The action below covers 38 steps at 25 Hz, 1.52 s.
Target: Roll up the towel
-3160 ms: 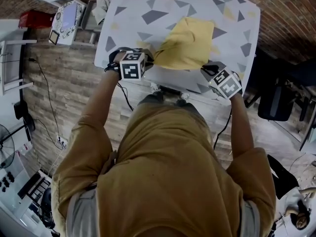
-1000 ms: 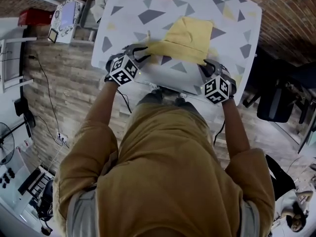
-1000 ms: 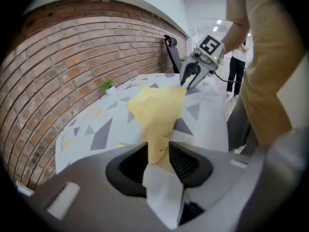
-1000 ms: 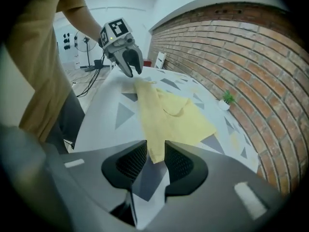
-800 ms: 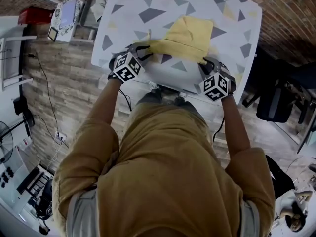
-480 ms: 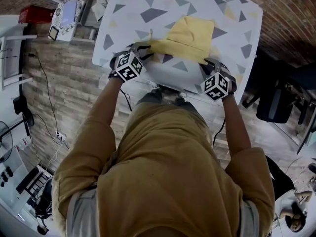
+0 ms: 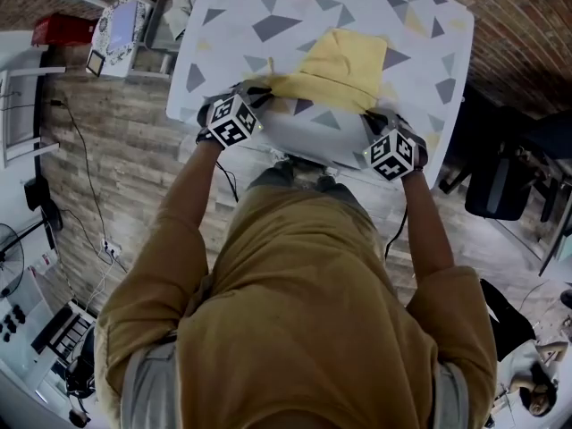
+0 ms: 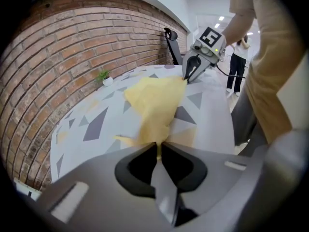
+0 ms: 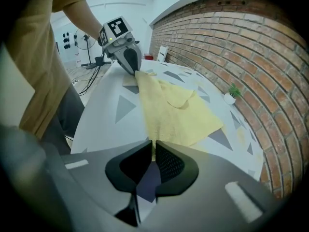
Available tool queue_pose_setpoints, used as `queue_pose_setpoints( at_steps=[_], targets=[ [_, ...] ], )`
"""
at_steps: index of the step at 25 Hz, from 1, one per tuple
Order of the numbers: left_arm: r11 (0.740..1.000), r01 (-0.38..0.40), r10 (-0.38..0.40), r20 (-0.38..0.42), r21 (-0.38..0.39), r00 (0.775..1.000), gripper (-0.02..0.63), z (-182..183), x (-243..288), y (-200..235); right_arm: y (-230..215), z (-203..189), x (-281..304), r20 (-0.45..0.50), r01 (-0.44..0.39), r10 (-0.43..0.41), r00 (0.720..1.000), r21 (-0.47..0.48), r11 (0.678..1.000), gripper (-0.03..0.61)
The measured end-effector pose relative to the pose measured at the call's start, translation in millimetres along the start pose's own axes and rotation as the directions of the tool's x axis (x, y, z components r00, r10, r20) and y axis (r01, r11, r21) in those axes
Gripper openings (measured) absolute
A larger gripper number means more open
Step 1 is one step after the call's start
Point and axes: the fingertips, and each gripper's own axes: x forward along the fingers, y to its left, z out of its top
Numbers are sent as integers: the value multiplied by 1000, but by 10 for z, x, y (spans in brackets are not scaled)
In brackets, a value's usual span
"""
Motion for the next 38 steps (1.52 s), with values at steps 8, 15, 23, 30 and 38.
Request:
queue_pose_setpoints(
  at_steps=[8,15,23,30,38],
  targets=[
    [999,24,-22,57,-42,998,83,65,-214,22,14,104,-199,40,-35,34,999,34,999,21],
    [970,215,-204,98,-115,974,83,194,-376,79,-130,263,-375,77,-145,136,988,133,980,21],
    [904,408,-407,34,-128,913,83,283,-305,291,-528,345,-345,88,-210,194,977,234,949,21],
    [828,500,-504,56,-254,862,83,339,-154,557,-736,282,-178,114,-237,208,971,392,889,23],
    [825,474,-484,47,-308,874,83,339,69,751,-926,223,-40,69,-195,184,981,426,883,23]
  ],
)
